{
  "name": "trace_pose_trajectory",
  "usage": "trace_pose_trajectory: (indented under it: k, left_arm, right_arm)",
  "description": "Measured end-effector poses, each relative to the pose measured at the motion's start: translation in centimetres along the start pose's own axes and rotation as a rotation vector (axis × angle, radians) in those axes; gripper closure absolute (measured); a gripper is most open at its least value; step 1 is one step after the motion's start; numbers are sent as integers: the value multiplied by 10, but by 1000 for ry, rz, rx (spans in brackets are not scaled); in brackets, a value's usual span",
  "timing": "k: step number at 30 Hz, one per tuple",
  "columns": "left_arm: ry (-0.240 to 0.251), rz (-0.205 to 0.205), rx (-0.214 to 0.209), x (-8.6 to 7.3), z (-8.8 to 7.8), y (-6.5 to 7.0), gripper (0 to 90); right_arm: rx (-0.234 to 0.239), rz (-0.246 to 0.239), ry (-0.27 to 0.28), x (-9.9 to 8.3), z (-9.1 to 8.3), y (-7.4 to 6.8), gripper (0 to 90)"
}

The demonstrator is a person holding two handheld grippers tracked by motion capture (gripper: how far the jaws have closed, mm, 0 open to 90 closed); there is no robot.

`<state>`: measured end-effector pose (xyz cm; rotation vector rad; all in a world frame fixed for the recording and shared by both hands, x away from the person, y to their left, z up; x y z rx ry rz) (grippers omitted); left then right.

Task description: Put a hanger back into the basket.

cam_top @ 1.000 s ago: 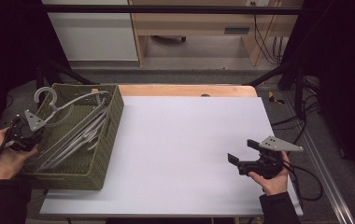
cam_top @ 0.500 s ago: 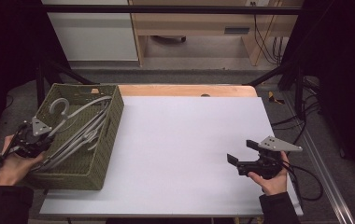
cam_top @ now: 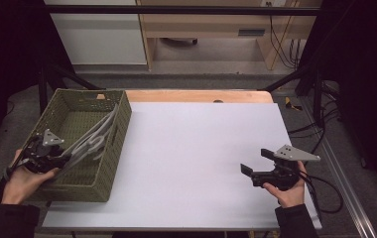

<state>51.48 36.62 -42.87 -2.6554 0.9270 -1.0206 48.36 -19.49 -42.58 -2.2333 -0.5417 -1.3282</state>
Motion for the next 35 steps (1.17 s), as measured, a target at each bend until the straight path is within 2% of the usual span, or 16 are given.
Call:
trace_pose_trajectory:
  k: [4,7,10,13,19,23,28,31,35]
  left_arm:
    - [92,-26,-15,14,-18,6,522]
    - [192,-46,-38,27,-31,16,449]
    - [296,-75,-94,41,-40,31,401]
    - [354,-71,-119,51,-44,45,357]
    - [493,-92,-192,73,-52,77,263]
    - [544,-106,-246,83,-52,100,188]
    - [545,-96,-285,87,-43,125,120]
    - [552,-97,-290,87,-37,134,108]
    - [569,-99,-291,87,-29,139,105]
  right_arm:
    - [-2,0,7,1,-1,0,53]
    - [-1,-1,14,2,-2,0,52]
    - [1,-4,15,2,-2,0,51]
    - [3,-3,20,3,-3,0,50]
    - [0,-5,30,4,-5,0,48]
    - [7,-10,34,4,-7,-1,47]
    - [13,-3,46,4,-8,-1,47]
    - [20,0,48,2,-9,-1,46]
    - [26,-11,50,2,-11,-1,43]
Point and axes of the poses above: each handheld gripper's, and its own axes: z roughly forward along the jaws, x roughly out of its top, y roughly to its right, the point moved 9 cm from there along z, roughly forward along the jaws, and after that the axes turned 4 degrees about z, right-handed, at the moved point
